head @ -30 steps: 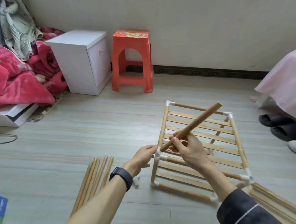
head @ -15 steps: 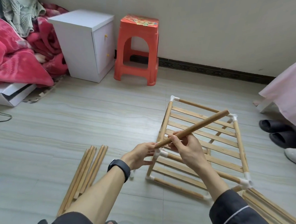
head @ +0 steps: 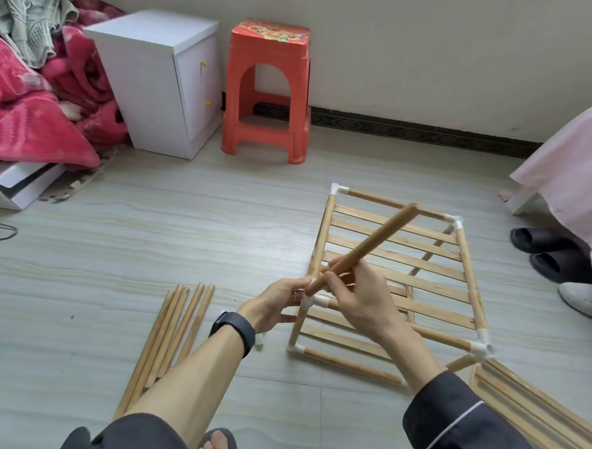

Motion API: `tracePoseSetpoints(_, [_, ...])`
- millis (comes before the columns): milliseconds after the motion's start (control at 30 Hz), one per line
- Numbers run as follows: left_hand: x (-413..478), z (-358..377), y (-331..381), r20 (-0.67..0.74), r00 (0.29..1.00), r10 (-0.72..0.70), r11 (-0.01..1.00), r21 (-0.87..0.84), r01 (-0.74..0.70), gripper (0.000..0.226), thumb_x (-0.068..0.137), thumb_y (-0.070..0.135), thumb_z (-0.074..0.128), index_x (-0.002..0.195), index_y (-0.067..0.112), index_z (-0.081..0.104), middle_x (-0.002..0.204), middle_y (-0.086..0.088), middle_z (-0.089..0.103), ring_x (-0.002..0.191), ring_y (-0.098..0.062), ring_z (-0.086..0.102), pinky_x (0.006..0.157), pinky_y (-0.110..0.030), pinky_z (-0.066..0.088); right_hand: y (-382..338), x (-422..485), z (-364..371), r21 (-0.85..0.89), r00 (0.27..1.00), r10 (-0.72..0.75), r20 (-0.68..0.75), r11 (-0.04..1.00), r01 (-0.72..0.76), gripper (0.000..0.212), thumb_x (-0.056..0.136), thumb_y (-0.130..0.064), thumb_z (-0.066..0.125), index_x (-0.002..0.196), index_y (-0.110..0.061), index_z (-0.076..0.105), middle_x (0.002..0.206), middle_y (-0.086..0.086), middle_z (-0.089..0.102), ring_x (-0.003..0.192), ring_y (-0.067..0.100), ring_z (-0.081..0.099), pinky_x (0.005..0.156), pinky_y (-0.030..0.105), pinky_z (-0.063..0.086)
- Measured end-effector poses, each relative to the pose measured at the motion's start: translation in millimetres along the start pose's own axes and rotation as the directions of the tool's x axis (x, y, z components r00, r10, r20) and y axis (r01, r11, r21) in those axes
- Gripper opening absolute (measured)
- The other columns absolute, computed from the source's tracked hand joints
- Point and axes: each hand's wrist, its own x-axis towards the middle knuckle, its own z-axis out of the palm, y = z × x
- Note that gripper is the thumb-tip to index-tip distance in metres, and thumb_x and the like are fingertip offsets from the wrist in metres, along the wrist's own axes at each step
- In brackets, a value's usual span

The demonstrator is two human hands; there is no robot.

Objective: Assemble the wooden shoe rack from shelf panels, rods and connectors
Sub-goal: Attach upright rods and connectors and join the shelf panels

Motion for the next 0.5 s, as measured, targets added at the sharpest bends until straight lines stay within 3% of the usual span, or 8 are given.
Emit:
tracePoseSetpoints(133, [1,3,-4,-0.045,0.999,0.024,1.000,-0.010,-0.024,0.036,0.097,0.044,0.056,0.119,0.020,0.073,0.123,-0.004,0.066,0.123,-0.022,0.057,0.103,-0.044,0.046,-10,-3,6,-0.140,0.993,-0.088,0.074,0.985,0.098,0.008,0.097,-0.022,0.064,0.100,-0.026,0.057,0.087,-0.009,0.070,0.079,0.008,0.068,0.075,0.033,0.058])
tracePoseSetpoints(233, [3,3,-5,-0.063,0.998,0.028,1.000,-0.004,-0.029,0.032,0.099,0.038,0.055,0.117,0.020,0.073,0.117,-0.004,0.068,0.119,-0.021,0.059,0.101,-0.042,0.046,-13,-4,5,-0.218,0.987,-0.141,0.081,0.964,0.155,0.009,0.097,-0.023,0.063,0.102,-0.023,0.056,0.089,-0.008,0.068,0.078,0.011,0.064,0.075,0.038,0.054])
tracePoseSetpoints(367, [5,2,-3,-0.071,0.998,0.000,1.000,0.028,0.002,0.018,0.097,0.025,0.052,0.099,0.022,0.069,0.091,0.005,0.070,0.103,-0.018,0.059,0.098,-0.040,0.043,-21,5,9,-0.341,0.978,-0.149,0.149,0.920,0.192,0.013,0.098,-0.026,0.062,0.104,-0.018,0.053,0.095,0.000,0.064,0.088,0.023,0.060,0.081,0.044,0.050])
tracePoseSetpoints(500, [8,-2,0,-0.060,0.998,-0.003,0.998,0.056,0.007,0.024,0.096,0.023,0.051,0.106,0.021,0.072,0.091,0.005,0.069,0.097,-0.015,0.059,0.096,-0.039,0.041,-17,0,11,-0.307,0.971,-0.214,0.104,0.922,0.236,0.016,0.098,-0.023,0.064,0.105,-0.011,0.056,0.090,0.003,0.064,0.080,0.026,0.059,0.075,0.045,0.050])
